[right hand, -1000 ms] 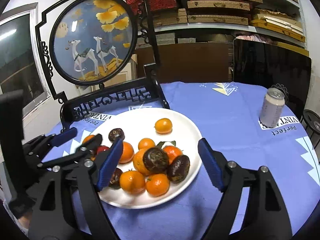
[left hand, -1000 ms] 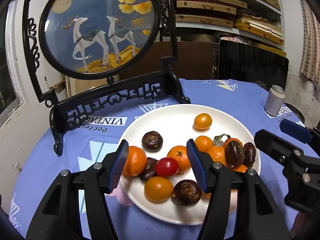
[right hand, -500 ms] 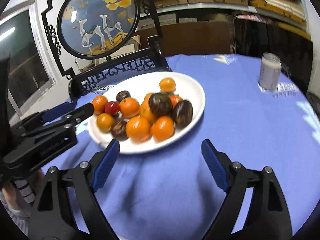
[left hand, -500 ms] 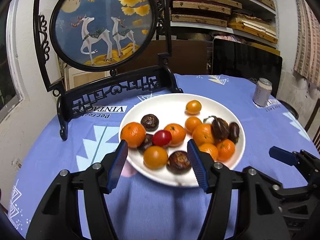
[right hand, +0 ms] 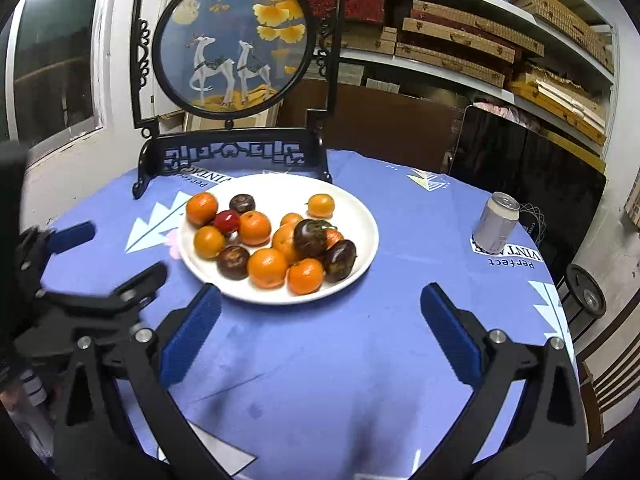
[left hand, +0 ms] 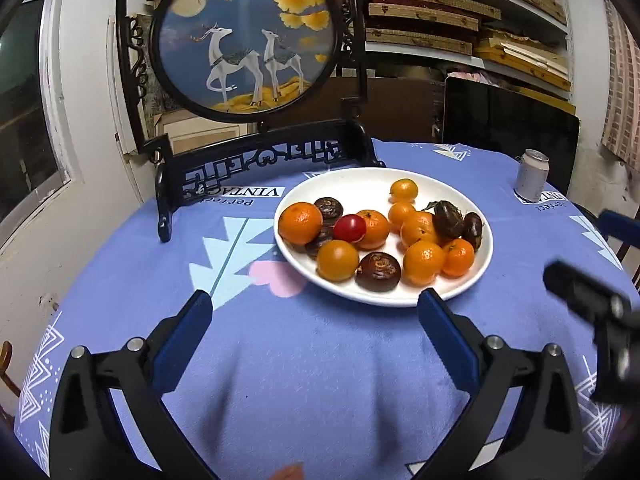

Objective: Organize fruits

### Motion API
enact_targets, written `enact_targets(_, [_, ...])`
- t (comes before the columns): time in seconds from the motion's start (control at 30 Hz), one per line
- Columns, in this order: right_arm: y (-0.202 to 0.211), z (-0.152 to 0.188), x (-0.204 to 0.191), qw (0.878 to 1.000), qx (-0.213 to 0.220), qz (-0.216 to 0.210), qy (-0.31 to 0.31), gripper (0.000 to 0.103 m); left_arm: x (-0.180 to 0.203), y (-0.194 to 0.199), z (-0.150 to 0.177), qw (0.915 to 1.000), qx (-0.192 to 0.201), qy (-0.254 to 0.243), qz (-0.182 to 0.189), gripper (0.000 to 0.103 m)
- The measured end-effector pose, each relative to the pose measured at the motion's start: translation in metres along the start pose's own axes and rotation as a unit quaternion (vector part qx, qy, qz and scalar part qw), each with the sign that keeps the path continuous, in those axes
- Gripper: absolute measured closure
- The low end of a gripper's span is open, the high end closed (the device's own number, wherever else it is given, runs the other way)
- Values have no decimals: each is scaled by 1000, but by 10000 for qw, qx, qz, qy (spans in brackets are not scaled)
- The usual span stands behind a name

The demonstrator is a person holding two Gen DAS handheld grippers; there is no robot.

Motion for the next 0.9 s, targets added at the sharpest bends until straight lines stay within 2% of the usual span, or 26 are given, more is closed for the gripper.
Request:
enact_targets(0.13, [-16, 16, 19, 9947, -26, -148, -1020, 2, 3, -7, 10, 9994, -272, 19, 228, 1])
enact_targets(0.17, [-23, 25, 24, 9925, -96, -33, -1222, 2, 4, -10, 12, 9989, -359, 1, 289, 1])
enact_targets(0.23, [-34, 37, 23, 9933, -161, 63, -1144, 2, 10, -15, 18, 9977, -554, -86, 378, 1])
enact_targets(0.27, [-40, 47, 21, 9936, -198, 258, -1077, 2, 12, -17, 20, 9975, -589, -145, 371, 1])
enact_targets(0.3, [-45, 52, 19, 9935, -399, 302, -1026, 2, 15, -17, 22, 9974, -589, -212, 351, 1])
enact_targets(0.33, [-50, 55, 14, 9926, -643, 101, -1025, 2, 16, -18, 25, 9975, -574, -286, 309, 1])
enact_targets(0.4, [-48, 59, 13, 9907, -729, 82, -1144, 2, 19, -18, 30, 9971, -600, -362, 295, 1])
enact_targets(0.47, [-41, 58, 12, 9910, -634, 275, -1150, 2, 18, -15, 32, 9972, -576, -316, 345, 1])
enact_targets(0.6, [-38, 58, 7, 9918, -596, 262, -1097, 2, 14, -11, 29, 9976, -510, -189, 420, 1])
enact_targets(0.9, [-41, 63, 7, 9918, -740, 259, -1010, 2, 17, -13, 29, 9975, -510, -391, 289, 1])
Point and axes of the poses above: each gripper's, at about its wrist camera, not at the fingertips, and y roughly against the way its jaws point, x to its right, z to its underside, the point moved 6 cm from there along -y, roughly the way its jaws point, and after that the axes turned 11 degrees about z, right-handed, at the moved point
